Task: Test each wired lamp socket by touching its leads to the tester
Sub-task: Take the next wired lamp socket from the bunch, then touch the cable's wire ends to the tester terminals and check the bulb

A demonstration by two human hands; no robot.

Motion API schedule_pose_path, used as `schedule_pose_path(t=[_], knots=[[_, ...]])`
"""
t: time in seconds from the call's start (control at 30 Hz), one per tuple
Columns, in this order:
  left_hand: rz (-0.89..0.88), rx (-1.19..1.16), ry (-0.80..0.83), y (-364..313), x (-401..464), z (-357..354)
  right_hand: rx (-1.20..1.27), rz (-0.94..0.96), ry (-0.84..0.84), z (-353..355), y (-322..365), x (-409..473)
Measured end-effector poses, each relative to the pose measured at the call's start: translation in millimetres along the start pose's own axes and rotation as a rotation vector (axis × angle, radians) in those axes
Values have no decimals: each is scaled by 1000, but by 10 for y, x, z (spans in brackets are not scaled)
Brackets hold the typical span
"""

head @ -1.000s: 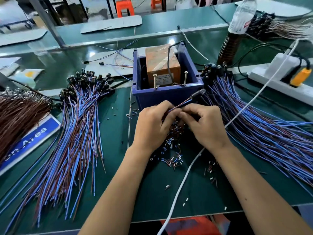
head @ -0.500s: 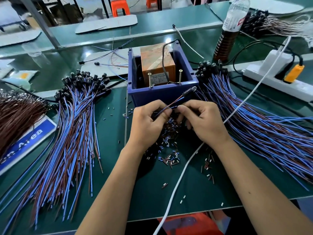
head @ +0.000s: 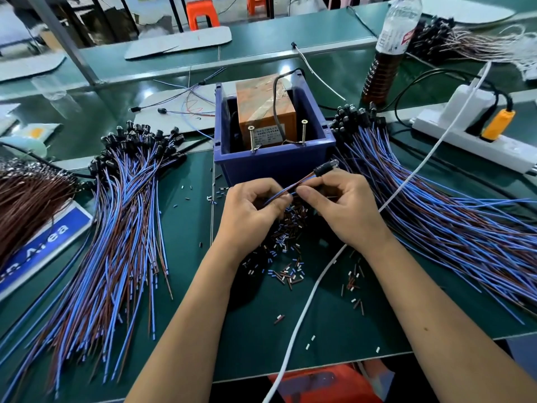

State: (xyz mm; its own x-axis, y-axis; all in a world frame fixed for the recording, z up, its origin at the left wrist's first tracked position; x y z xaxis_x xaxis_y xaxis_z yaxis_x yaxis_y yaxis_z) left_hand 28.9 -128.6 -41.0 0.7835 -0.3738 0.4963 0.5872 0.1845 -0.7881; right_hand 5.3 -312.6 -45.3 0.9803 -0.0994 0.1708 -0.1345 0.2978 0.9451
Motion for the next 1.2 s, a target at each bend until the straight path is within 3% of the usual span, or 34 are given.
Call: schedule_pose_path(t=[0.2,0.37,0.57,0.73,0.87,1.03,1.2], knots=[[-35,-8,-24,-29,-6,-46,-3,-1,-57,-26,34,-27],[-36,-46,-192,-35,-15,59,149,-79,-137,121,1,2],[-16,-198,-251,-100,-21,0,167,6,-1,-151,96,-56],[-47,-118,-264,-137,-23,-91,422,-21,-8,-225,122,-55],[-95,-40,-309,-184,-35,-130,477,-41,-35,-214,149,-66],[-340,311,-583,-345,-95,-78,479,-69,-46,-160,169,-105],[-270,318,-776,-298,-94,60,358,-2,-212,-98,191,-108]])
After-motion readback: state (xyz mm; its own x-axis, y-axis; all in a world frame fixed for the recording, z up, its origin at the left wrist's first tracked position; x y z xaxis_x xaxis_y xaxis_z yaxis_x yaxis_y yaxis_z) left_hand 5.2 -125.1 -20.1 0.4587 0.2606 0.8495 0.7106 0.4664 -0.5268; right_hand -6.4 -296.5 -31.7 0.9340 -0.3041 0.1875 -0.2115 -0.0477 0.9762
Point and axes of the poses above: each hand's wrist, its own x-axis towards the middle knuckle, its own z-axis out of the back of the hand, y = z × x, the point moved 3 cm from there along x, towards the middle knuckle, and after that the axes turned 14 degrees about -z, right-handed, at the moved point
